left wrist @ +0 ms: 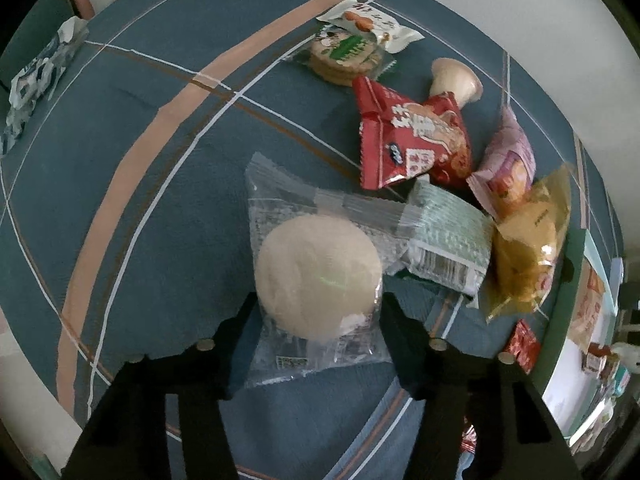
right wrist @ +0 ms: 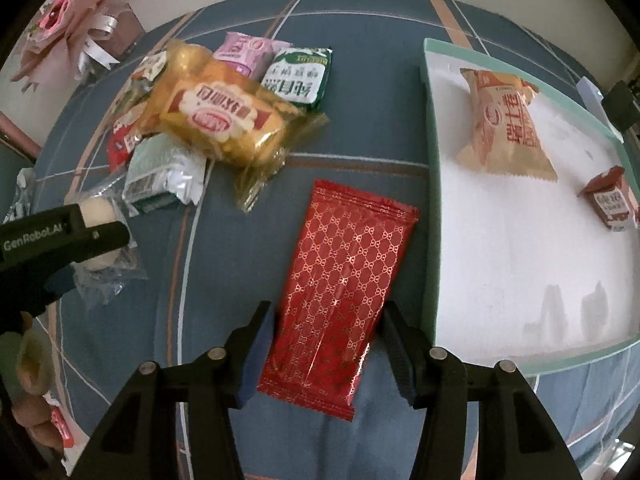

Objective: Organize snacks
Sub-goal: 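Grasp clear-bagged round bun with left tool while right tool grasps red patterned bar, then carry bun and red bar over the tray and open both tools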

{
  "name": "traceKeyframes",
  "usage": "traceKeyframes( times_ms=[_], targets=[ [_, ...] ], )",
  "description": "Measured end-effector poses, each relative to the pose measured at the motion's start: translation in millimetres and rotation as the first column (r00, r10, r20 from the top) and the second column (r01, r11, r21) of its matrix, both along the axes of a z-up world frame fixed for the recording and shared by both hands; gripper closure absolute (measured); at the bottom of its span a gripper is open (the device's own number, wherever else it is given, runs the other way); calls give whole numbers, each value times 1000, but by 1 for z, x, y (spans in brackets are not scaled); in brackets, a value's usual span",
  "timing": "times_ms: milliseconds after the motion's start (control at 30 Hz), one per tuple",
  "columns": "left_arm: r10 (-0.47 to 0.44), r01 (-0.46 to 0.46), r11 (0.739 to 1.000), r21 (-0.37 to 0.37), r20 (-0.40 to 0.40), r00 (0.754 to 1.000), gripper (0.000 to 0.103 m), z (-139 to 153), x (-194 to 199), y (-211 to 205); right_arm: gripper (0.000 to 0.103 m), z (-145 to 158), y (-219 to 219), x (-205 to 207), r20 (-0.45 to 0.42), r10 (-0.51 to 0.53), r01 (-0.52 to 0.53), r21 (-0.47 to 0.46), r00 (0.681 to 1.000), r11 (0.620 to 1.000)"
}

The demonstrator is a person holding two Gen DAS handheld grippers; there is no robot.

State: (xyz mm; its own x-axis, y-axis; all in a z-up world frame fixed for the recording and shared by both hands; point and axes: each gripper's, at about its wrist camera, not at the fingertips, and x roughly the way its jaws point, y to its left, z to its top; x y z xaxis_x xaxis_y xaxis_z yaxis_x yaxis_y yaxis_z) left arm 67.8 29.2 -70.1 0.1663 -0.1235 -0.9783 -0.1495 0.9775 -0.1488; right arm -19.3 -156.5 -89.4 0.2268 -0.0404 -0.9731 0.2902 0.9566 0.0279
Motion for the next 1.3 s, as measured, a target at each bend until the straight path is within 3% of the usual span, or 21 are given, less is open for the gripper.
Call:
traceKeyframes(
  times_ms=[333, 700, 1067, 1300],
  targets=[
    [-47, 46, 998, -37, -25, 999, 50, 2, -31, -23, 44, -6, -6, 19, 1, 4, -4, -9, 1000, 1000],
    [-138, 139, 990, 11, -24, 990, 50, 1, -40, -57, 43, -13, 19, 19, -11, 44, -45, -81, 999, 996],
    [-79, 79, 996, -36, -1, 997, 53, 5, -33, -58, 53, -4, 8, 12, 5, 23, -23, -27, 1000, 999],
    [-68, 72, 995, -63, 68, 995, 53, 35, -36, -50, 53, 35, -8, 2, 89, -3, 1, 22, 996, 1000]
  ],
)
